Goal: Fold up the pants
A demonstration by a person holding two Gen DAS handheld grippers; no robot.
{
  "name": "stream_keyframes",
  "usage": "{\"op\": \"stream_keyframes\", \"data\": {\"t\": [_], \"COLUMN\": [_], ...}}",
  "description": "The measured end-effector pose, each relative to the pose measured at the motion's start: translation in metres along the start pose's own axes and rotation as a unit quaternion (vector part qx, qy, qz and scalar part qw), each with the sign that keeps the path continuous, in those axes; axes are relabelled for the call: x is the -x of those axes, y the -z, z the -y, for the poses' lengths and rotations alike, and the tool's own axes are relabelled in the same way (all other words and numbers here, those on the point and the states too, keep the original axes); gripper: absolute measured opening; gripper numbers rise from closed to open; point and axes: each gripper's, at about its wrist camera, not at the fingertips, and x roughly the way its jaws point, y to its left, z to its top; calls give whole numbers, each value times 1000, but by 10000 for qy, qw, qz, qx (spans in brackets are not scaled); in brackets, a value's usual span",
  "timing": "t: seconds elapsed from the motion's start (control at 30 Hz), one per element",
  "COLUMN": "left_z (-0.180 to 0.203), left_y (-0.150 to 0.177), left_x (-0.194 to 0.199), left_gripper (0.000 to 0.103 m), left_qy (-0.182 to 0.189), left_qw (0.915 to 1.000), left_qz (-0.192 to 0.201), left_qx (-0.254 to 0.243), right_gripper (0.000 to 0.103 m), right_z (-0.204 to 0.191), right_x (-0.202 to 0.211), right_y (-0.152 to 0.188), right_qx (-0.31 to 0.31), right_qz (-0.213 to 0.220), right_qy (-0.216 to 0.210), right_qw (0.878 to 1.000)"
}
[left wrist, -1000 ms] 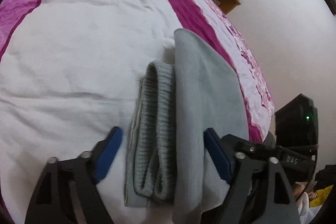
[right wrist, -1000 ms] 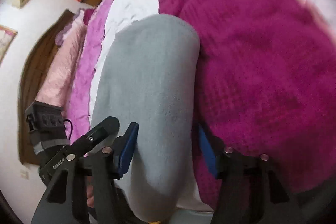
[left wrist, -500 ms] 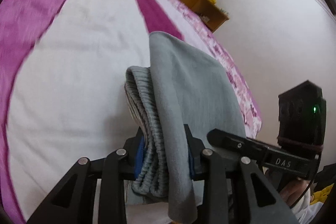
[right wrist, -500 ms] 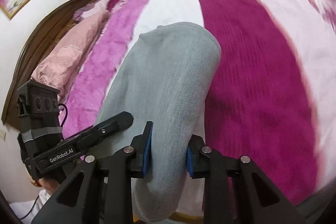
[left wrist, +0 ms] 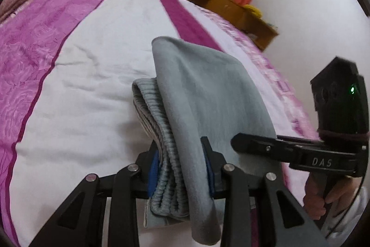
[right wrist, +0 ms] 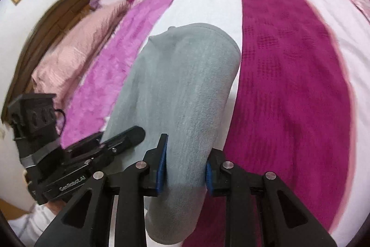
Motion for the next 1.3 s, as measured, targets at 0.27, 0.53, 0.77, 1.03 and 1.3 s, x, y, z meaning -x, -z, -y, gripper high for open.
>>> {"op": "stream_keyframes", "data": {"t": [0.27,0.53,0.77,1.03,1.3], "left_z": [-1,2,15,20,10], "left_y": [17,10,-1,19,46], "left_x": [-27,-17,19,31,1], "left_gripper": [37,88,95,103,103], "left_qy": [-372,-617,-751,-821,-770], "left_qw": [9986,9965,9936,9857,9862], "left_qz": [34,-43,373,1002,831], "left_qx": [-386,-570,-757,-1081,-1210], "right_gripper": [22,43,63,78,79], "right_z": [15,12,-14,-28,-9], "right_x": [-36,-21,27,47,13], "right_y": [6,8,15,66,96], "right_qx": [107,309,729,1041,1017], "right_qz": [-57,41,772,1921,1867], "right_qy": [207,515,731,1176,1621], "right_qw": [9997,9982,9917,9687,9636]}}
